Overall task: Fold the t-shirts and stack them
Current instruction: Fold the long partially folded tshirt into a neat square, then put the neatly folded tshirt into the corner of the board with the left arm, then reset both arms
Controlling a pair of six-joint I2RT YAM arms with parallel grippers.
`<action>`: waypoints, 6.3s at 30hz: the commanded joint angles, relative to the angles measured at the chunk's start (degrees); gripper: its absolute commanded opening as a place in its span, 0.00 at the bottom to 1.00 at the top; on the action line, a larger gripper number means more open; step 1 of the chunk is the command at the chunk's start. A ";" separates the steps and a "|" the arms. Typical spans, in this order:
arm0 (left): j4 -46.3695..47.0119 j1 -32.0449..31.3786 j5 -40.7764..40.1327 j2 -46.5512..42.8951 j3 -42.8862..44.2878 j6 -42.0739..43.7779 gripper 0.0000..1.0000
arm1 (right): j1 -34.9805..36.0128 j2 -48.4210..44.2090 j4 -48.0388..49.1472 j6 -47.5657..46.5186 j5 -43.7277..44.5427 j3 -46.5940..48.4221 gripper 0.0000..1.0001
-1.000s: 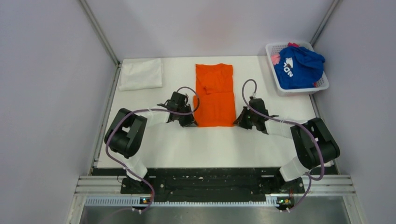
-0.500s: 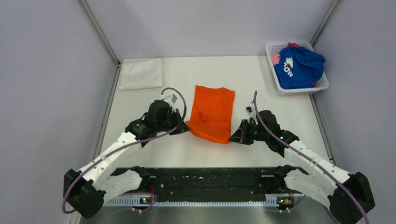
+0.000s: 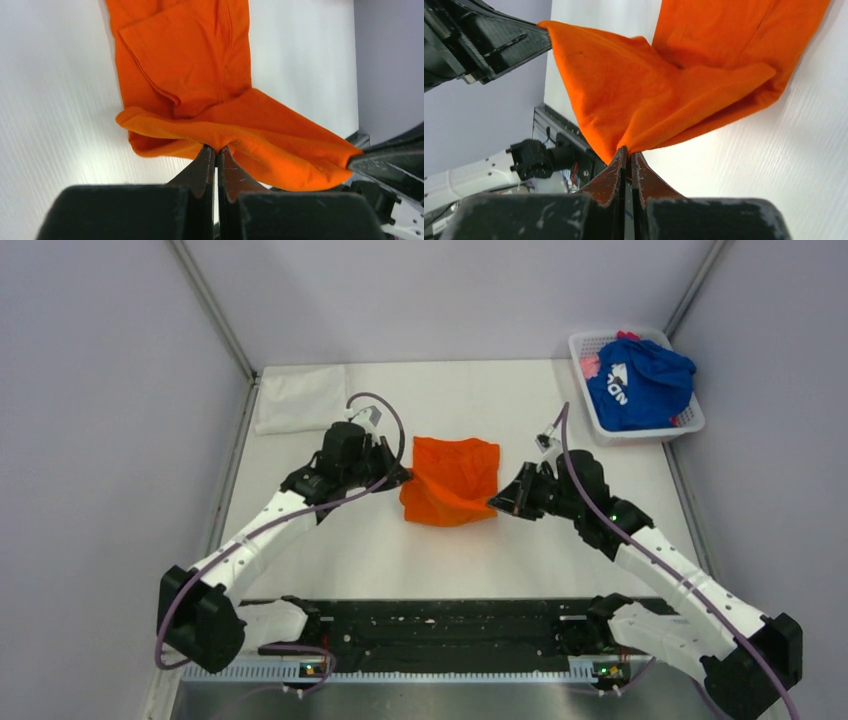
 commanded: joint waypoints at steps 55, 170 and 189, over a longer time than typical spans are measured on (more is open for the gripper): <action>1.11 14.84 10.22 48.18 31.50 5.40 0.99 | -21.12 41.14 12.50 -10.49 7.20 22.01 0.99; -0.33 32.77 -39.28 72.53 80.86 39.11 0.00 | -21.18 25.11 4.95 -9.79 31.50 4.39 0.98; -2.67 35.39 -32.12 58.42 70.87 24.89 0.99 | -21.12 19.03 0.93 -7.90 33.51 3.47 0.99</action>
